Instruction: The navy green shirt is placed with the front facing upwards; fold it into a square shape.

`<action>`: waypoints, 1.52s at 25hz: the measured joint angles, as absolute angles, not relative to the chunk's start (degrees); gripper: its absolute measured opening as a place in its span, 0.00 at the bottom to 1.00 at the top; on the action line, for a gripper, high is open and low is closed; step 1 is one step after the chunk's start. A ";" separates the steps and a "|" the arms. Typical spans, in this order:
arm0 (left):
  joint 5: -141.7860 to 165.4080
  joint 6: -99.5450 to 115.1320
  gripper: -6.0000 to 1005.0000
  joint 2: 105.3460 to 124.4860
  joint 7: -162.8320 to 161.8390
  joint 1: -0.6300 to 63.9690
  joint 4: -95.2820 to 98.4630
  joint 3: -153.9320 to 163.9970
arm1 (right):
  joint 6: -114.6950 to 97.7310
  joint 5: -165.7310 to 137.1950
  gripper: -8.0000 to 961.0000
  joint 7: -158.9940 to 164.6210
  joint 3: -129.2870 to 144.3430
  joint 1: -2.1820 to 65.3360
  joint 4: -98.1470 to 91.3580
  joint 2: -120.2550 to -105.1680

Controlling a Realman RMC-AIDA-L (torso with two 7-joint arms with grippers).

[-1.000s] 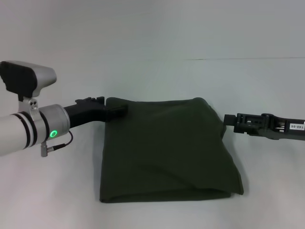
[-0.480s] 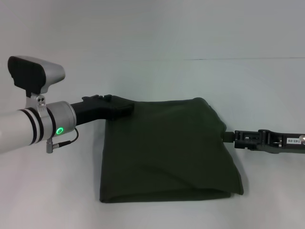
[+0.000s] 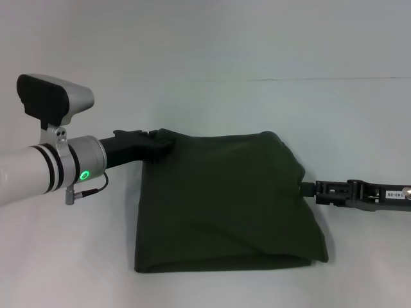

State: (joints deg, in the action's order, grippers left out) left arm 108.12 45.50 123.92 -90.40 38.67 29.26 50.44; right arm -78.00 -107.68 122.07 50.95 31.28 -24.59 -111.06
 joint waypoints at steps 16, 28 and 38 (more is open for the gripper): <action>107.84 43.42 0.05 123.93 -92.29 39.02 29.21 50.38 | -77.70 -108.32 0.81 120.27 51.85 30.10 -24.37 -111.53; 107.82 43.41 0.03 123.84 -93.58 39.16 29.69 50.39 | -79.54 -111.98 0.57 119.85 51.85 30.54 -24.61 -112.92; 108.02 43.41 0.03 123.80 -93.95 39.37 29.79 50.36 | -82.58 -112.28 0.23 119.62 51.53 29.34 -24.48 -112.15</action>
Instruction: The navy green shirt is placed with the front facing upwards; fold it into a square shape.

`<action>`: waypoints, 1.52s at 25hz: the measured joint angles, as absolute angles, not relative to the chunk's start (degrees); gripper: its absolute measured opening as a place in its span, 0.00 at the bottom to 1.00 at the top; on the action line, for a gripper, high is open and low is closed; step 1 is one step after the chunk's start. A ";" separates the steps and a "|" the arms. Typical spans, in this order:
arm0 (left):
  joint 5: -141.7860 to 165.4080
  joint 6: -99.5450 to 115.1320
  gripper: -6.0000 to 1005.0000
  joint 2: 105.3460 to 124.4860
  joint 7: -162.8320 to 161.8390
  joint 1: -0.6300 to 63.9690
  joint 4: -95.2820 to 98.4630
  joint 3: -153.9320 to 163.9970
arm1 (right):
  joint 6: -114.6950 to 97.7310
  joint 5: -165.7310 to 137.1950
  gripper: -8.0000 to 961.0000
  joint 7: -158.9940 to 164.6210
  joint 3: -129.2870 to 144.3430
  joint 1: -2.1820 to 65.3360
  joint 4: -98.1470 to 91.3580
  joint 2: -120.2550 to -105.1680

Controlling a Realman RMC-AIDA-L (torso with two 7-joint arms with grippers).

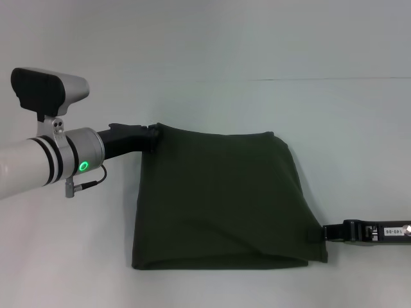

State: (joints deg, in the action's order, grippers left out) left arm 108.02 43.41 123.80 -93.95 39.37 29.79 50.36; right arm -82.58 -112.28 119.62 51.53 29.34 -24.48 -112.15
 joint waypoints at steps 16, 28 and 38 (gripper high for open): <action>108.19 43.34 0.03 123.67 -94.22 39.38 29.66 50.23 | -82.79 -112.32 0.10 120.23 51.45 28.09 -24.41 -111.13; 108.19 43.28 0.03 123.66 -94.31 39.30 29.73 50.64 | -85.27 -112.07 0.26 120.18 44.06 27.93 -28.19 -110.04; 108.18 43.33 0.03 123.55 -94.29 39.37 29.88 50.59 | -82.23 -112.81 0.54 119.63 40.62 34.28 -31.25 -111.81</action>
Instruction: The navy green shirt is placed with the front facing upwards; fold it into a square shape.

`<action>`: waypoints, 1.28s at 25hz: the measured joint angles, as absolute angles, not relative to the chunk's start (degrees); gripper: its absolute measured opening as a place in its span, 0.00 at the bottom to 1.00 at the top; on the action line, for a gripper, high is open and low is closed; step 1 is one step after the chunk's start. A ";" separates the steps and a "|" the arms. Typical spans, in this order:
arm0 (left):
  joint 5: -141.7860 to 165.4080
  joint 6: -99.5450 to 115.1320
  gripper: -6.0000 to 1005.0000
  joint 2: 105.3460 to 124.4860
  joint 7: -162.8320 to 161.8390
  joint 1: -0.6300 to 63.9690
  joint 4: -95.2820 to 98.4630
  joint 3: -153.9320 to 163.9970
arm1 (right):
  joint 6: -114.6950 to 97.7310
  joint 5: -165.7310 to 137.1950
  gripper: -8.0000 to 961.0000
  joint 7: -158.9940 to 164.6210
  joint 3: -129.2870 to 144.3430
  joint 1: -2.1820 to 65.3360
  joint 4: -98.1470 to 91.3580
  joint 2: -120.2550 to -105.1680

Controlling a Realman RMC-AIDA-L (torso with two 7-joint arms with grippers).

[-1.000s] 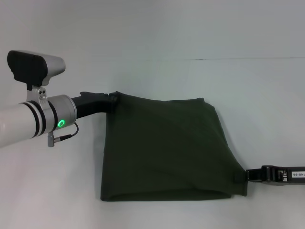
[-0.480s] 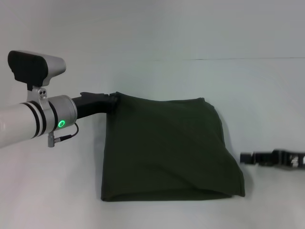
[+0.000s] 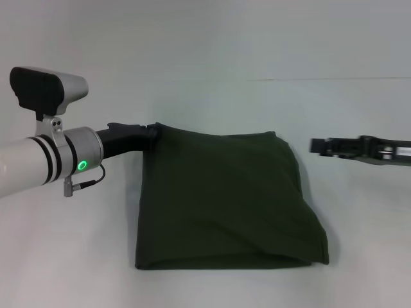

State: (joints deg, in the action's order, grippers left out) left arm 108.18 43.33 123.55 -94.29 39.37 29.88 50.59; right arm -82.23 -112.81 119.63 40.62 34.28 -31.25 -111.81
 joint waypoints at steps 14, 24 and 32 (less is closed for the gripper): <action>108.03 43.24 0.04 123.50 -94.24 39.47 30.41 50.56 | -66.16 -115.18 0.15 113.15 47.25 39.16 -29.45 -118.80; 107.80 43.03 0.20 123.51 -94.93 38.43 32.26 49.53 | -59.33 -115.15 0.02 109.51 50.04 41.13 -25.36 -119.43; 108.14 43.38 0.48 123.60 -97.22 36.96 33.67 49.61 | -51.69 -115.12 0.04 108.75 51.98 42.12 -24.46 -119.66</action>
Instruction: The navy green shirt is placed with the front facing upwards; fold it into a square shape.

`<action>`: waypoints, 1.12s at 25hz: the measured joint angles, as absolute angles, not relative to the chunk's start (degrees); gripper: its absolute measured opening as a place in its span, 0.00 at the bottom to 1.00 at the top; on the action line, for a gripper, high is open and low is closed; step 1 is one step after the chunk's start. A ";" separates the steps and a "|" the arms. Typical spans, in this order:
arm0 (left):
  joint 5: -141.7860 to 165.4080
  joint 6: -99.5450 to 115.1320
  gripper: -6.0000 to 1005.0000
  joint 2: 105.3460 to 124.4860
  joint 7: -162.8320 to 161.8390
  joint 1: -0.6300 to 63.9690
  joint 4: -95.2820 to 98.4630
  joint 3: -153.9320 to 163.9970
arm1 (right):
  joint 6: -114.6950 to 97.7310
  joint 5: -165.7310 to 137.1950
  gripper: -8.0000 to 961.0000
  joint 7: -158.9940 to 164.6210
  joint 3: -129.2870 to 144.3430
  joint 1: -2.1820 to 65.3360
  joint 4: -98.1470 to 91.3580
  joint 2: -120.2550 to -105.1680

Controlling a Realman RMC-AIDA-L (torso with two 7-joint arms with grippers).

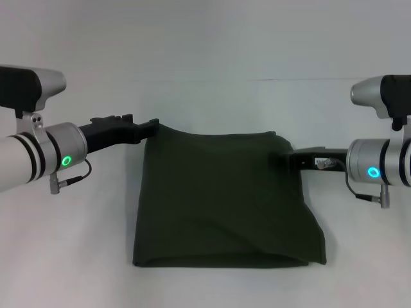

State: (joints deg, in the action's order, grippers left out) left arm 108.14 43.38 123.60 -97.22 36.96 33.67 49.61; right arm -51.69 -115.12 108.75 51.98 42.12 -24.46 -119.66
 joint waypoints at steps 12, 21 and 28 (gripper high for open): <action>108.83 43.56 0.67 123.60 -99.60 36.14 33.42 50.02 | -49.62 -111.57 0.07 105.74 51.87 41.55 -29.85 -119.41; 109.65 44.03 0.67 123.53 -101.15 35.61 33.74 49.68 | -60.77 -105.12 0.09 105.96 49.98 36.05 -36.02 -117.11; 109.74 44.11 0.67 123.44 -102.44 36.46 33.67 50.72 | -67.59 -105.08 0.19 106.34 47.41 34.89 -36.21 -115.66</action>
State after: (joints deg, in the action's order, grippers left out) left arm 109.74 44.11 123.44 -102.44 36.46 33.67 50.72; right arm -67.59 -105.08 106.34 47.41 34.88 -36.21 -115.66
